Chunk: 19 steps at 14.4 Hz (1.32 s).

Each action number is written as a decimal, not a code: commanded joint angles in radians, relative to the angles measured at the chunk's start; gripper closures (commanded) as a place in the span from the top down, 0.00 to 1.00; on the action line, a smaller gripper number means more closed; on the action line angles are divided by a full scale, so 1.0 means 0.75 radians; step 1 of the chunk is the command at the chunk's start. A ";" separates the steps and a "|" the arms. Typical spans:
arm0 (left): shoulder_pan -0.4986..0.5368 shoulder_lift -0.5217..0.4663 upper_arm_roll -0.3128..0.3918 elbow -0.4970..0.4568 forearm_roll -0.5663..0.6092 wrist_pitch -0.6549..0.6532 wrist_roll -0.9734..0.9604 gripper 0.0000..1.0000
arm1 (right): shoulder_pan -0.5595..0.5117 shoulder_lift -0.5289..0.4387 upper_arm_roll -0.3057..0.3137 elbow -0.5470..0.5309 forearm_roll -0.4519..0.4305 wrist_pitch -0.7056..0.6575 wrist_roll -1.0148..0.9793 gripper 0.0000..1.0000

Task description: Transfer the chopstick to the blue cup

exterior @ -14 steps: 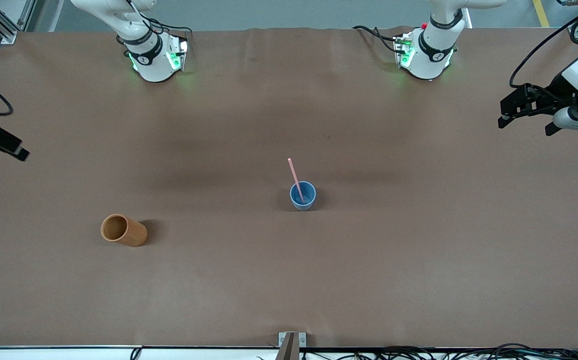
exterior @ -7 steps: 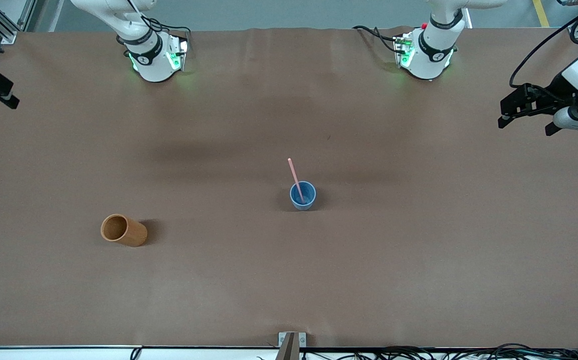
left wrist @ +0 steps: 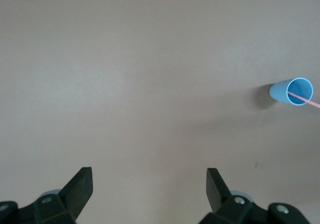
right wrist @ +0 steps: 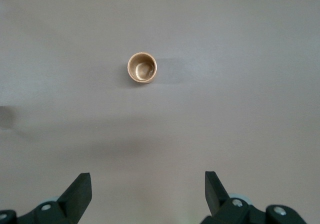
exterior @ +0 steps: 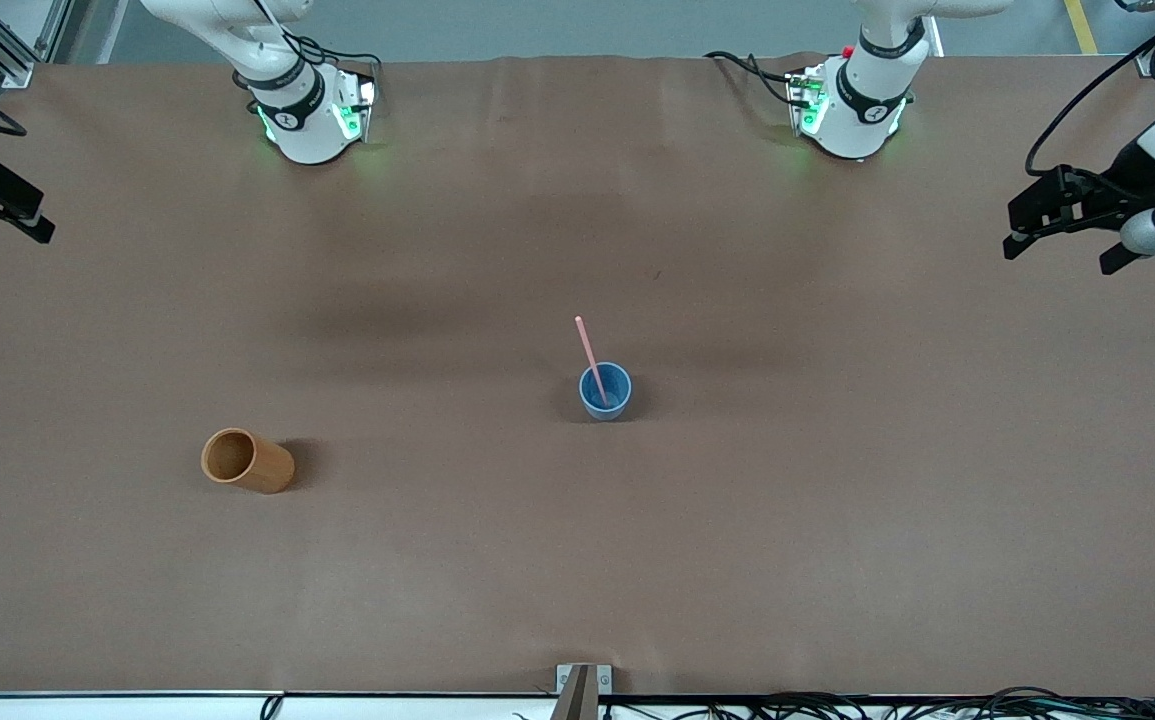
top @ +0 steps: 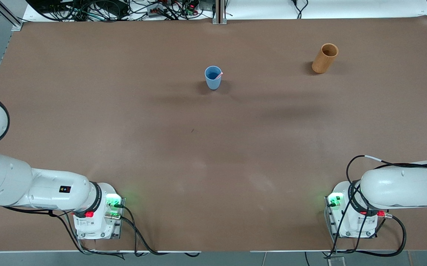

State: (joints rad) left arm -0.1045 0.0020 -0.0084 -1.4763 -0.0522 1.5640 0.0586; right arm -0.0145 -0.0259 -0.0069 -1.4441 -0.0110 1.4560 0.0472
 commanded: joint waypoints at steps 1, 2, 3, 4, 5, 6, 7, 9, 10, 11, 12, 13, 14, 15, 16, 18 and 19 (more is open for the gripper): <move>0.004 0.036 0.001 0.070 -0.004 -0.044 0.014 1.00 | -0.009 0.012 0.003 0.023 0.031 -0.004 -0.022 1.00; 0.004 0.038 0.001 0.070 -0.002 -0.044 0.010 1.00 | -0.007 0.012 0.003 0.015 0.031 -0.004 -0.022 1.00; 0.002 0.038 0.001 0.068 -0.002 -0.044 0.008 1.00 | -0.005 0.012 0.003 -0.001 0.031 -0.002 -0.022 1.00; 0.002 0.038 0.001 0.068 -0.002 -0.044 0.006 1.00 | -0.003 0.012 0.003 -0.009 0.031 0.000 -0.024 1.00; 0.002 0.040 0.001 0.070 -0.002 -0.044 0.006 1.00 | -0.003 0.012 0.003 -0.013 0.033 0.000 -0.024 1.00; 0.002 0.040 0.001 0.068 -0.002 -0.044 0.006 1.00 | -0.005 0.012 0.003 -0.020 0.031 0.004 -0.024 1.00; 0.004 0.040 0.001 0.070 -0.002 -0.044 0.010 1.00 | -0.005 0.010 0.003 -0.036 0.033 0.024 -0.026 1.00; 0.004 0.040 0.001 0.070 -0.002 -0.044 0.014 1.00 | -0.007 0.006 0.003 -0.065 0.033 0.063 -0.026 1.00; 0.004 0.040 0.001 0.070 -0.002 -0.044 0.014 1.00 | -0.007 0.006 0.003 -0.067 0.033 0.061 -0.026 1.00; 0.004 0.040 0.001 0.070 -0.002 -0.044 0.014 1.00 | -0.007 0.006 0.003 -0.067 0.033 0.063 -0.026 1.00; 0.002 0.040 0.001 0.070 -0.002 -0.044 0.014 1.00 | -0.005 0.006 0.003 -0.067 0.033 0.063 -0.026 1.00; 0.004 0.040 0.001 0.068 -0.004 -0.044 0.012 1.00 | -0.007 0.006 0.003 -0.067 0.033 0.061 -0.026 1.00; 0.002 0.040 -0.001 0.068 -0.004 -0.044 0.014 1.00 | -0.005 0.006 0.003 -0.067 0.033 0.055 -0.024 1.00; 0.002 0.040 -0.001 0.068 -0.004 -0.044 0.014 1.00 | -0.005 0.006 0.003 -0.067 0.033 0.051 -0.024 1.00; 0.002 0.040 -0.001 0.068 -0.004 -0.044 0.014 1.00 | -0.005 0.006 0.001 -0.067 0.033 0.049 -0.024 1.00; 0.002 0.040 -0.001 0.068 -0.004 -0.044 0.016 1.00 | -0.007 0.006 0.001 -0.065 0.033 0.049 -0.024 1.00; 0.002 0.038 -0.001 0.066 -0.004 -0.044 0.016 1.00 | -0.007 0.006 0.001 -0.065 0.033 0.049 -0.024 1.00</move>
